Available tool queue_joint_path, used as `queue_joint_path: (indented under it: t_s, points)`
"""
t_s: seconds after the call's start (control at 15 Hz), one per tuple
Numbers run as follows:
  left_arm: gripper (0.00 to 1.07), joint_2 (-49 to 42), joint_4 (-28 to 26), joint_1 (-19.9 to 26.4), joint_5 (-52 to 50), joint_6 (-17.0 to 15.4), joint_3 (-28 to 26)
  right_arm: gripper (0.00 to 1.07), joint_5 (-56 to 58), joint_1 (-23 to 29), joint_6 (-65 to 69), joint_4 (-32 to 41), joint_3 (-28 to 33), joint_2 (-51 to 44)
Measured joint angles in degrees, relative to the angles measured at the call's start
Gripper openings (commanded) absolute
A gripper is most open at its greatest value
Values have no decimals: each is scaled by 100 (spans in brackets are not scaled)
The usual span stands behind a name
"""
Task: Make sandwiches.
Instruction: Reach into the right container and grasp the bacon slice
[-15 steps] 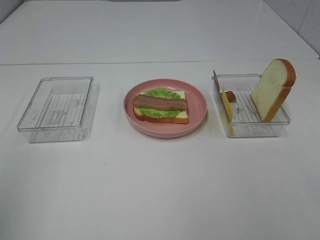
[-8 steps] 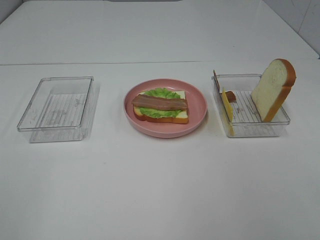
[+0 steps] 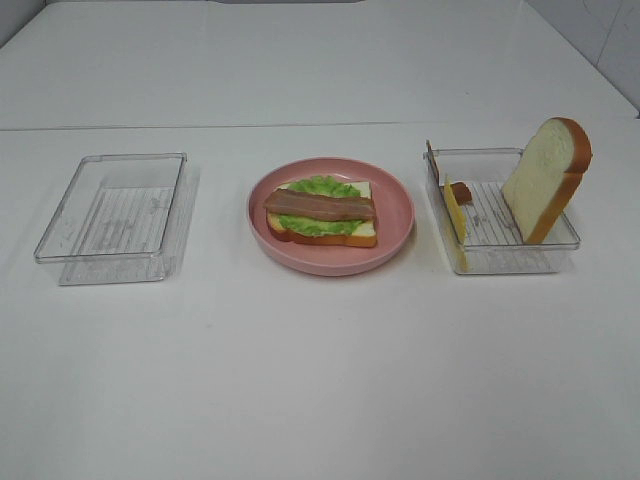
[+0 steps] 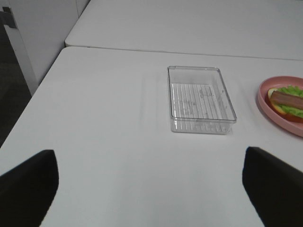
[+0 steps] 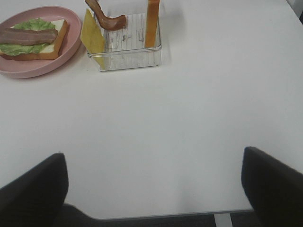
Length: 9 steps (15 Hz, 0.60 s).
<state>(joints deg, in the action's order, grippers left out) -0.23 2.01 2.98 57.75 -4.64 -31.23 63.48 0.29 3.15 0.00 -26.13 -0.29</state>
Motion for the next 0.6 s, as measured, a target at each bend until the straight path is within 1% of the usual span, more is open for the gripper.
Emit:
queue_joint_path:
  t_s: [0.07, 0.2, 0.6]
  points:
    - [101, -6, 0, 0, 235, 138, 109, 96, 0, 0, 0, 0, 0, 0]
    - [101, -6, 0, 0, 355, 206, 160, 96, 0, 0, 0, 0, 0, 0]
    - [100, -6, -11, 0, 384, 246, 160, 96, 0, 0, 0, 0, 0, 0]
